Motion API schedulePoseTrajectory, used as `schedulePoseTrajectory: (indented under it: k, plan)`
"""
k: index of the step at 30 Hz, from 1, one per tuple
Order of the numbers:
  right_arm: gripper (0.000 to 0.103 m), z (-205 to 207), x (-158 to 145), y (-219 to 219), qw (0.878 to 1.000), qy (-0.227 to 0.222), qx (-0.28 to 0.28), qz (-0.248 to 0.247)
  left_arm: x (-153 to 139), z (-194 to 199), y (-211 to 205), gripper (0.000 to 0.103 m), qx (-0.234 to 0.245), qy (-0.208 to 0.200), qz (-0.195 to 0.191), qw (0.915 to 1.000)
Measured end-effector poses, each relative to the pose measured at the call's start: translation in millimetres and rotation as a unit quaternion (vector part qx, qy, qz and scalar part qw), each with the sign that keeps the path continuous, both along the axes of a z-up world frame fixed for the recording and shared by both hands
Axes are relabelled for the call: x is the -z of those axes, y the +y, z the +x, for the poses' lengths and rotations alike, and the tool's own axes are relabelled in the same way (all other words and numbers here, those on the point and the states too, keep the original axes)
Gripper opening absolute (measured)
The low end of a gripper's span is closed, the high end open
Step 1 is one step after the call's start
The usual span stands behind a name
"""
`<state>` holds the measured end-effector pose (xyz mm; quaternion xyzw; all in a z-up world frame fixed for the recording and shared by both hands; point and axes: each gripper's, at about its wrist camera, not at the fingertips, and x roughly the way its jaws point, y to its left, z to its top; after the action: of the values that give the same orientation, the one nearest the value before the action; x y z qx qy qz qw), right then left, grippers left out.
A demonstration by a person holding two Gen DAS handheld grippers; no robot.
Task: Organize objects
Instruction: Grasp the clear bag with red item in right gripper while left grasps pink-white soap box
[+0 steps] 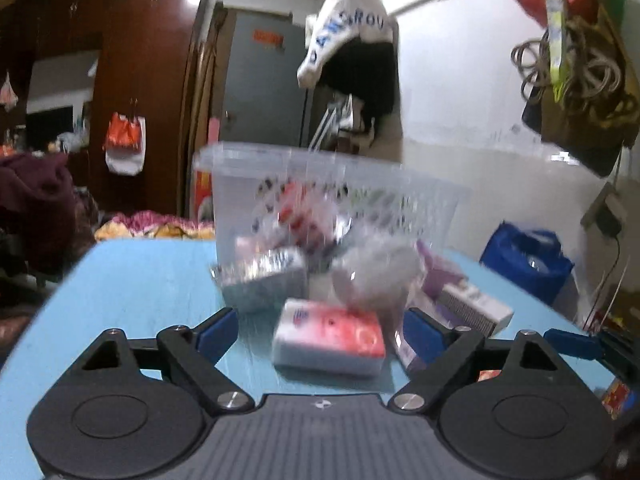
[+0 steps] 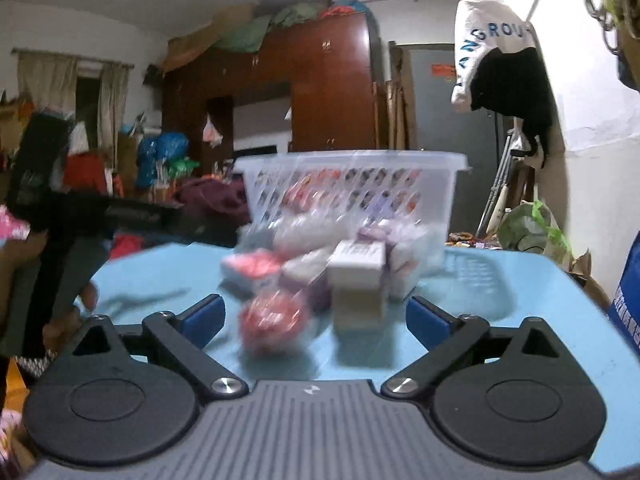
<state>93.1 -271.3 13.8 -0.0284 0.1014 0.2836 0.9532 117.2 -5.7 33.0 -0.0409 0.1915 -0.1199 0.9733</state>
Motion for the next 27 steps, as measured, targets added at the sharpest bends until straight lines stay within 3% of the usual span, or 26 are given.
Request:
schedulePoseTrajectory:
  k: [7,9,17,22,27]
  plan:
    - [0.068,8.6,13.0,11.8,0.999,0.022,-0.023,-0.006,10.3,7.9,-2.6,0.092,-0.006,0.043,0.015,0.9989]
    - [0.054,6.7,14.1,9.6,0.999,0.030,-0.029,-0.002,9.5,9.0,-5.1,0.092,-0.009,0.043,0.023,0.9988]
    - [0.053,-10.8,16.3,-12.0,0.999,0.021,-0.014,0.024,10.3,20.2,-26.6,0.092,-0.013,0.059,0.067,0.9959]
    - [0.053,-10.8,15.4,-16.8,0.999,0.019,-0.015,0.031,11.9,26.1,-28.0,0.094,-0.001,0.083,0.067,0.9943]
    - [0.053,-11.7,15.1,-17.2,0.999,0.017,-0.015,0.035,12.3,22.0,-27.0,0.094,0.001,0.074,0.064,0.9952]
